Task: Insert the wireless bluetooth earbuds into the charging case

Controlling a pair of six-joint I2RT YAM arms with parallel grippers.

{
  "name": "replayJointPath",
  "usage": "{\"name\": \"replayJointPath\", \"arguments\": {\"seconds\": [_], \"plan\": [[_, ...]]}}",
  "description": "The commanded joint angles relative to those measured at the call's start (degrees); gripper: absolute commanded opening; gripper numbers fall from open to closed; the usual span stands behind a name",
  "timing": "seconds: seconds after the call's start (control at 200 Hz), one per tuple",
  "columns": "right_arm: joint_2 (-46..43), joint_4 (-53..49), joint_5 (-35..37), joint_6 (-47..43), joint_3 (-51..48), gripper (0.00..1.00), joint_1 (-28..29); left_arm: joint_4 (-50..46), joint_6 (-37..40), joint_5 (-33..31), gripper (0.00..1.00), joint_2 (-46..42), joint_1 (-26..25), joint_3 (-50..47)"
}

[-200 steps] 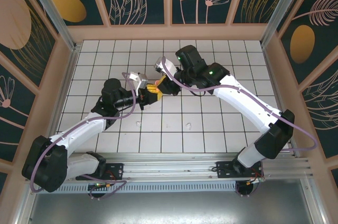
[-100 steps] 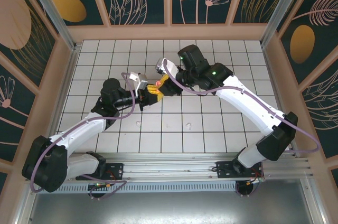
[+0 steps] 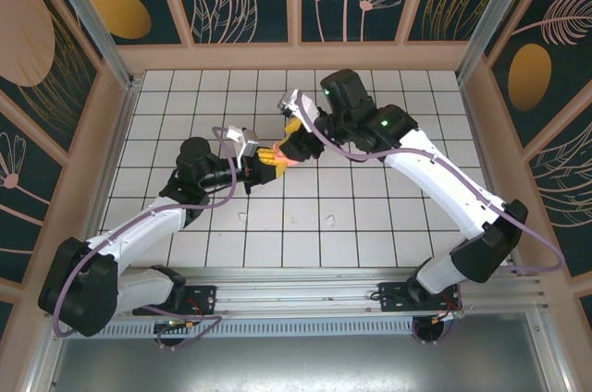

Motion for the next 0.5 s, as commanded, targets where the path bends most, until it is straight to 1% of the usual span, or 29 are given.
{"name": "replayJointPath", "arguments": {"seconds": [0.0, 0.075, 0.155, 0.275, 0.37, 0.385, 0.415, 0.45, 0.495], "plan": [[-3.08, 3.79, 0.15, 5.81, 1.61, 0.49, -1.17, 1.8, 0.84, 1.04, 0.0, -0.86, -0.2, 0.35], [-3.32, 4.96, 0.76, 9.44, 1.11, 0.49, -2.96, 1.62, 0.89, 0.93, 0.0, -1.03, -0.18, 0.39], [-3.5, 7.18, 0.32, 15.94, -0.58, 0.5, -5.73, 1.7, 0.84, 0.93, 0.0, -1.08, -0.2, 0.47], [-3.16, 10.76, -6.39, 25.81, -4.58, 0.5, -9.91, 1.93, 0.63, 0.9, 0.0, -0.93, -0.15, 0.8], [-2.28, 13.1, -12.18, 31.65, -7.52, 0.54, -10.58, 3.0, -0.93, -0.04, 0.0, -0.37, -0.21, 0.86], [-2.18, 13.59, -13.06, 32.35, -7.92, 0.55, -12.06, 3.09, -1.14, -0.18, 0.0, -0.27, -0.2, 0.86], [-2.09, 14.67, -14.86, 33.7, -8.99, 0.56, -12.52, 3.12, -1.33, -0.3, 0.0, -0.09, -0.18, 0.93], [-1.94, 16.21, -16.93, 34.99, -10.29, 0.62, -12.66, 3.24, -1.52, -0.32, 0.0, 0.1, -0.2, 1.11], [-1.88, 17.98, -19.46, 36.33, -11.7, 0.65, -12.66, 3.62, -1.79, -0.1, 0.0, 0.27, -0.2, 1.15]]}}
